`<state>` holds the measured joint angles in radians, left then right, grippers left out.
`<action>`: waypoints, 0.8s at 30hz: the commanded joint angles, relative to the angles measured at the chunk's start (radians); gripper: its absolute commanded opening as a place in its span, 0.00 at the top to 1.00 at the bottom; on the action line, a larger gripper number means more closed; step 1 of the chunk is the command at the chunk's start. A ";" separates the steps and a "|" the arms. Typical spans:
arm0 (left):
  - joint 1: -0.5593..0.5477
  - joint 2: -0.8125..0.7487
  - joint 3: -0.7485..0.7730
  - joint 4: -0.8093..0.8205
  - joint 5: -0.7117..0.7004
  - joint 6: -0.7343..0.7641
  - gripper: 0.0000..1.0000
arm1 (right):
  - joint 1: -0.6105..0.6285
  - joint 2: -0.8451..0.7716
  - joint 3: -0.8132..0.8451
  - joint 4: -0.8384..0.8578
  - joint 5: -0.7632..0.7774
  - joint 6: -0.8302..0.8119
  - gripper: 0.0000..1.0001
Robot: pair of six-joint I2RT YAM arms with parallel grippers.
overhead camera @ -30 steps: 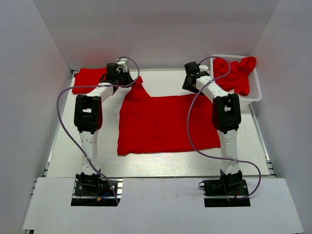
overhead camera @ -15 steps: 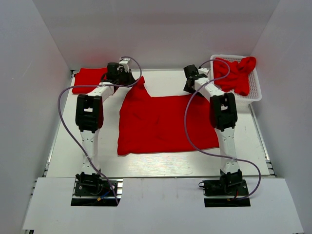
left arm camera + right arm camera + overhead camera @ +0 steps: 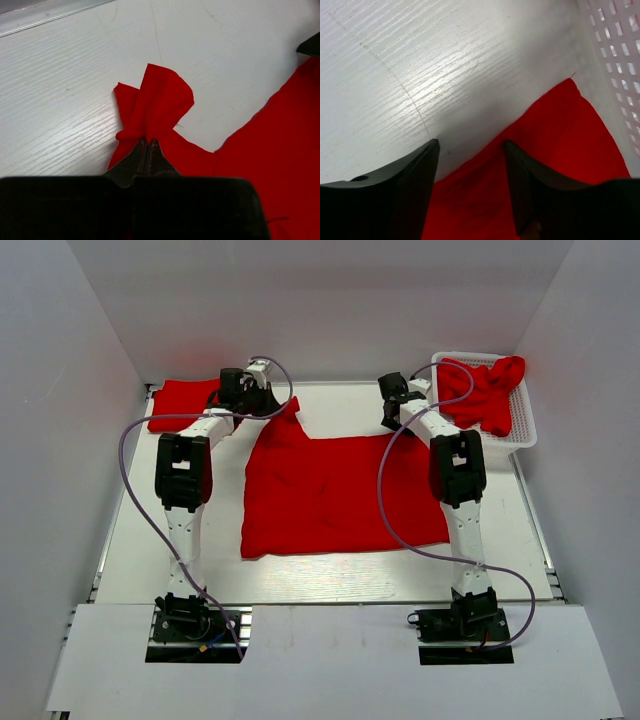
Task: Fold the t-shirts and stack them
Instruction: Grap the side of the flattened tshirt furthest away from the robot with both arms
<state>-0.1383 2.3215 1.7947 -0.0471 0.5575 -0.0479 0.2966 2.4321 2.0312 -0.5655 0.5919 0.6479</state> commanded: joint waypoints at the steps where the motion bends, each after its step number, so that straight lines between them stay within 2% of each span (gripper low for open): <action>1: 0.008 -0.025 0.011 0.061 0.131 0.037 1.00 | -0.002 -0.028 -0.046 0.013 0.011 0.013 0.42; 3: 0.008 -0.025 0.011 0.061 0.180 0.046 1.00 | -0.004 -0.057 -0.075 0.024 -0.003 0.013 0.47; 4: 0.008 -0.025 0.000 0.072 0.218 0.058 1.00 | -0.004 -0.064 -0.083 0.039 -0.003 0.006 0.55; 6: 0.008 -0.043 -0.015 0.110 0.261 0.068 1.00 | -0.004 -0.088 -0.109 0.048 0.000 0.002 0.62; 8: 0.008 -0.054 -0.038 0.110 0.262 0.078 1.00 | -0.004 -0.096 -0.121 0.052 -0.004 -0.005 0.76; 10: 0.008 -0.063 -0.038 0.110 0.249 0.079 1.00 | -0.002 -0.113 -0.121 0.053 -0.006 -0.014 0.81; 13: 0.008 -0.077 -0.049 0.099 0.231 0.079 1.00 | -0.001 -0.133 -0.134 0.052 -0.007 -0.022 1.00; 17: 0.008 -0.123 -0.112 0.099 0.171 0.079 1.00 | 0.001 -0.159 -0.164 0.049 0.005 -0.025 1.00; 24: 0.008 -0.253 -0.262 0.154 0.159 0.069 1.00 | 0.006 -0.275 -0.288 0.090 0.006 -0.030 1.00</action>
<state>-0.1383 2.2162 1.5677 0.0608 0.7139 0.0135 0.2977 2.2650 1.7908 -0.5125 0.5762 0.6201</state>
